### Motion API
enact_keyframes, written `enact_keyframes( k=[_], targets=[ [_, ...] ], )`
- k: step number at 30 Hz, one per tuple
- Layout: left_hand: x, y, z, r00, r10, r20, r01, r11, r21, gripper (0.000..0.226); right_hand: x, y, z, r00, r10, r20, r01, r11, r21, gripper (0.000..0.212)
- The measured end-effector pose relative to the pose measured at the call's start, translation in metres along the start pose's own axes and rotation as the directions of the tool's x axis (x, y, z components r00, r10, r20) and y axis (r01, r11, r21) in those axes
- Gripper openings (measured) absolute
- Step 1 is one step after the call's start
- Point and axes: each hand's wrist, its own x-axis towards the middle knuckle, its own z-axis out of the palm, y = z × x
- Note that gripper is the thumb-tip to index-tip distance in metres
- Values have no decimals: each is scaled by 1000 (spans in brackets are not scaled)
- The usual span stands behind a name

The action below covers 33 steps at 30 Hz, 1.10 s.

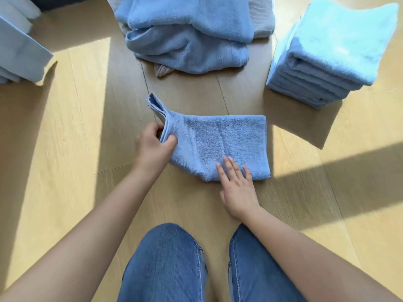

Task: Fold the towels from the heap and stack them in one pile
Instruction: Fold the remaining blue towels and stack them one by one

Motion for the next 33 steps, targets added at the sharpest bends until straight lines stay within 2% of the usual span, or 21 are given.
enact_keyframes(
  k=[2, 5, 10, 11, 14, 15, 16, 18, 19, 20, 22, 23, 26, 28, 31, 33],
  targets=[
    [-8, 19, 13, 993, 120, 13, -121, 989, 85, 19, -3, 23, -4, 998, 56, -40, -55, 998, 28, 60],
    [-30, 44, 43, 957, 261, 123, -279, 947, 157, 28, -12, 59, -13, 984, 179, 9, -179, 981, 80, 58],
    [-65, 60, 114, 879, 251, 405, -366, 900, 237, 32, -27, 103, -12, 948, 312, -61, -301, 941, 153, 53],
    [-70, 60, 127, 847, 254, 467, -400, 883, 245, 37, -30, 108, -12, 938, 339, -80, -321, 931, 175, 51],
    [-85, 52, 156, 666, 216, 714, -544, 795, 267, 58, -35, 118, -11, 907, 416, -68, -380, 876, 296, 57],
    [-91, 47, 159, 630, 198, 751, -578, 765, 284, 59, -35, 121, -9, 903, 427, -53, -393, 869, 301, 54],
    [-94, 38, 157, 620, 206, 757, -613, 730, 303, 57, -35, 123, -8, 900, 432, -53, -395, 862, 316, 51],
    [-97, 23, 150, 683, 358, 637, -675, 643, 362, 51, -30, 123, -8, 904, 423, -67, -373, 855, 359, 43],
    [-96, 18, 143, 740, 393, 545, -648, 635, 421, 49, -26, 122, -11, 906, 419, -53, -368, 846, 385, 39],
    [-92, 11, 136, 804, 379, 458, -580, 669, 465, 49, -21, 120, -13, 908, 417, -27, -369, 829, 420, 35],
    [-85, -3, 121, 916, 175, 361, -346, 800, 491, 58, -9, 116, -19, 906, 423, 16, -369, 770, 520, 33],
    [-81, -11, 116, 941, 79, 329, -242, 836, 492, 62, -4, 113, -24, 900, 434, 45, -378, 723, 578, 34],
    [-74, -29, 109, 954, -47, 295, -118, 849, 515, 70, 10, 105, -32, 868, 465, 174, -434, 542, 719, 35],
    [-71, -31, 113, 941, -107, 322, -77, 857, 510, 72, 15, 101, -33, 852, 464, 242, -468, 470, 748, 38],
    [-64, -32, 120, 932, -165, 322, -2, 887, 461, 66, 14, 96, -34, 869, 423, 257, -461, 503, 731, 48],
    [-61, -36, 123, 932, -196, 305, 61, 914, 402, 59, 7, 92, -35, 900, 397, 182, -393, 554, 734, 48]
  ],
)
